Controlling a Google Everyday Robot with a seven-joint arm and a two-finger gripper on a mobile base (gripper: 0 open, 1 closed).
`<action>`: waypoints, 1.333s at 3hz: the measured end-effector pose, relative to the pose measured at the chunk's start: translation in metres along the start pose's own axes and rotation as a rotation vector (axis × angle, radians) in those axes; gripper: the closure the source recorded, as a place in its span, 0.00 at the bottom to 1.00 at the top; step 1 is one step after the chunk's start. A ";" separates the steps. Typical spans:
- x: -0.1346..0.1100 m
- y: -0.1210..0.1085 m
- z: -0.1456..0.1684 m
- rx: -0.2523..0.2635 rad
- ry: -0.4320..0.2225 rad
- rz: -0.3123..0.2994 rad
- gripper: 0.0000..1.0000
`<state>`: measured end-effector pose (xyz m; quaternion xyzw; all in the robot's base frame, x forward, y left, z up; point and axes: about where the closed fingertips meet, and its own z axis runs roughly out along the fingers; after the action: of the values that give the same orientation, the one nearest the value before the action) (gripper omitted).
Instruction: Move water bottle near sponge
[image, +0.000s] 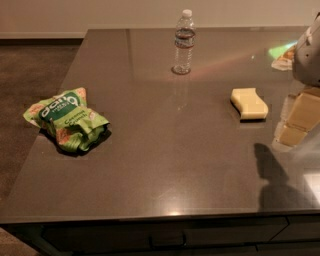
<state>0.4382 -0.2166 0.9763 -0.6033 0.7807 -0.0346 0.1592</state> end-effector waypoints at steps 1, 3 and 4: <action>0.000 0.000 0.000 0.000 0.000 0.000 0.00; -0.014 -0.037 0.017 0.030 -0.056 0.039 0.00; -0.022 -0.079 0.038 0.053 -0.087 0.100 0.00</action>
Offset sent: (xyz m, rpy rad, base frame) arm 0.0206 0.0042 -0.0043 0.0347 -0.0058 -0.0065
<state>0.5274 -0.2119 0.9640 -0.5598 0.8012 -0.0212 0.2104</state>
